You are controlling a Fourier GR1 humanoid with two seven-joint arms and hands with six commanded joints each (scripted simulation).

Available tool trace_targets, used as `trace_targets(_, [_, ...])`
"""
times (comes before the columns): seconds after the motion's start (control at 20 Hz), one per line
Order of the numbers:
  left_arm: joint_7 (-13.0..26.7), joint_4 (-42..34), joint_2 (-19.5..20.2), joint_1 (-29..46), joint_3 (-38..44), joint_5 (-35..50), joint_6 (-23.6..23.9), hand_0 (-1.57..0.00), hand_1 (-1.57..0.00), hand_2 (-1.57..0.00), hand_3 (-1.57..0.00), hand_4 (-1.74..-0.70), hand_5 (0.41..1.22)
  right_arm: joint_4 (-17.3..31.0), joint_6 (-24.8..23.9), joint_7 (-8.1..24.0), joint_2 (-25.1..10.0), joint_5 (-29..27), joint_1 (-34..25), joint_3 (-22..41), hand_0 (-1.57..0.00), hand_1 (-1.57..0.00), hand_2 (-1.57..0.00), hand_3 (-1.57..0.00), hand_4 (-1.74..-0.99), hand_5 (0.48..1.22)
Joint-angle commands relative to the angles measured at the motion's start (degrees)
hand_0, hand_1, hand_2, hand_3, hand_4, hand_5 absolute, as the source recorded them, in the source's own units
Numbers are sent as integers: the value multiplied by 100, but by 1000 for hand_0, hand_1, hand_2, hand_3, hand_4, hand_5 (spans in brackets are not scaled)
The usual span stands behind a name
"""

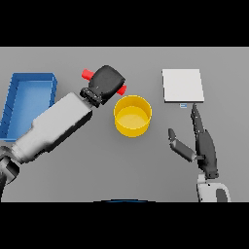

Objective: Pick up the red beaker and tilt it to pour out 1 green nut into yellow bowl. Pick up the yellow bowl and place it on the metallic measuring scale.

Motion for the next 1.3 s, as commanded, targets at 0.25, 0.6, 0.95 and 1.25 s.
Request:
trace_targets(0.25, [-441,374,-9,-573,-944,-595,-477,-1571,-1571,-1571,-1509,-1732,1220,20,11,-117,60,-127,59,-47,1,1,1,1,-1291,640])
trace_targets(0.6, [-632,623,-120,-1165,-1745,-1054,-683,-1571,-1571,-1571,-1558,-1739,1221,101,-127,11,98,66,37,-10,1,1,1,1,-1276,600])
trace_targets(0.95, [-1022,1083,-320,-1795,-2480,-1347,-941,-1571,-1571,-1571,-1568,-1735,1221,109,-225,30,59,245,20,13,1,1,1,1,-1216,585])
trace_targets(1.25, [-1266,1190,-318,-2127,-3015,-1552,-757,-1571,-1571,-1571,-1570,-1734,1221,147,-269,-133,50,356,44,55,1,1,1,1,-1210,594])
